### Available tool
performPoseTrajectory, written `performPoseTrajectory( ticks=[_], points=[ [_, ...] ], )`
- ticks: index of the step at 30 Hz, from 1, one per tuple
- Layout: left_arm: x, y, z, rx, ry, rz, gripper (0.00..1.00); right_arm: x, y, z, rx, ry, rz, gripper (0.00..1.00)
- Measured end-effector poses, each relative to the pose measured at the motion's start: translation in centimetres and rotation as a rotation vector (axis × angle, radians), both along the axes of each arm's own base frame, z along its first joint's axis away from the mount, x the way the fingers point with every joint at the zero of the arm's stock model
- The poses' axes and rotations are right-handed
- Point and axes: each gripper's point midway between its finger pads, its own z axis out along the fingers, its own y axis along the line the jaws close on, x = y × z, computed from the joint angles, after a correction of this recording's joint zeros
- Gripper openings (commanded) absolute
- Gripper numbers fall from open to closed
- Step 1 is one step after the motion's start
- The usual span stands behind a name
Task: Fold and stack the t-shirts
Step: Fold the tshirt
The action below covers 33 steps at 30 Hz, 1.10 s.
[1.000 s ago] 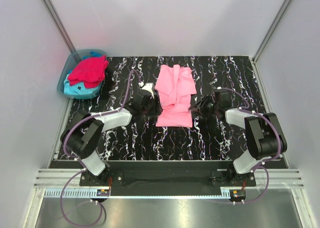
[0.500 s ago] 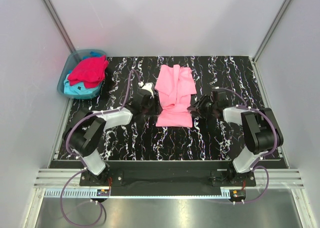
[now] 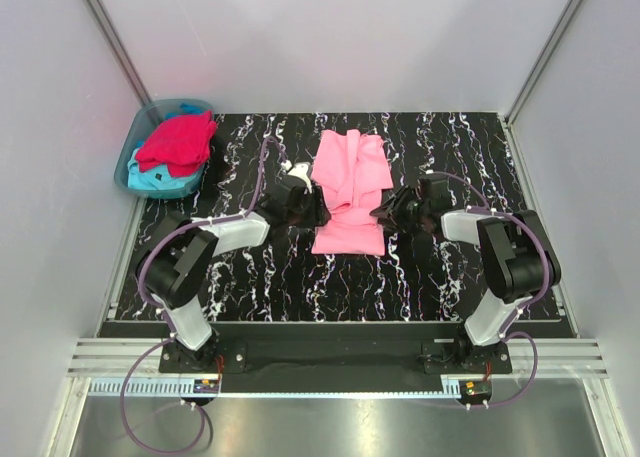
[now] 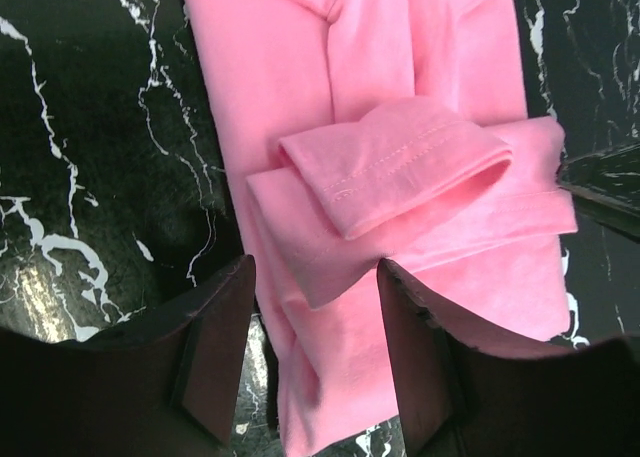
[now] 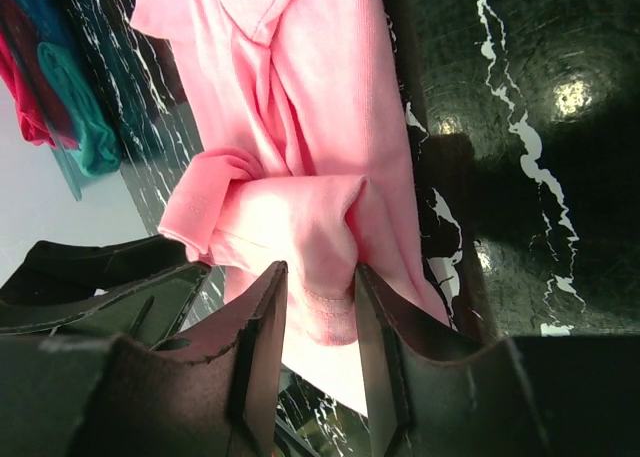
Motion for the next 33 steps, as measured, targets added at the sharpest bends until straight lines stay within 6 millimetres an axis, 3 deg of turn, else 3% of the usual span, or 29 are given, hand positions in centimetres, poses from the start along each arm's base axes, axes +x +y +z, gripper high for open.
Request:
performPoseTrajectory(
  ticks=[9, 19, 24, 28, 30, 33],
  points=[
    [0.2, -0.13, 0.3, -0.004, -0.006, 0.0, 0.55, -0.14, 0.33, -0.36, 0.004, 0.013, 0.003, 0.24],
    [0.33, -0.22, 0.45, -0.01, -0.013, 0.002, 0.53, -0.15, 0.36, -0.35, 0.004, 0.013, 0.003, 0.29],
    [0.5, -0.36, 0.68, -0.021, -0.02, 0.005, 0.5, -0.16, 0.36, -0.35, 0.004, 0.013, 0.003, 0.25],
    [0.52, -0.4, 0.72, -0.027, -0.018, 0.01, 0.38, -0.21, 0.38, -0.36, 0.007, 0.016, 0.001, 0.08],
    [0.56, -0.45, 0.78, -0.032, -0.018, 0.013, 0.27, -0.2, 0.4, -0.34, 0.011, 0.018, -0.001, 0.0],
    [0.63, -0.53, 0.9, -0.039, -0.02, 0.017, 0.11, -0.18, 0.42, -0.29, 0.014, 0.02, -0.004, 0.0]
  ],
)
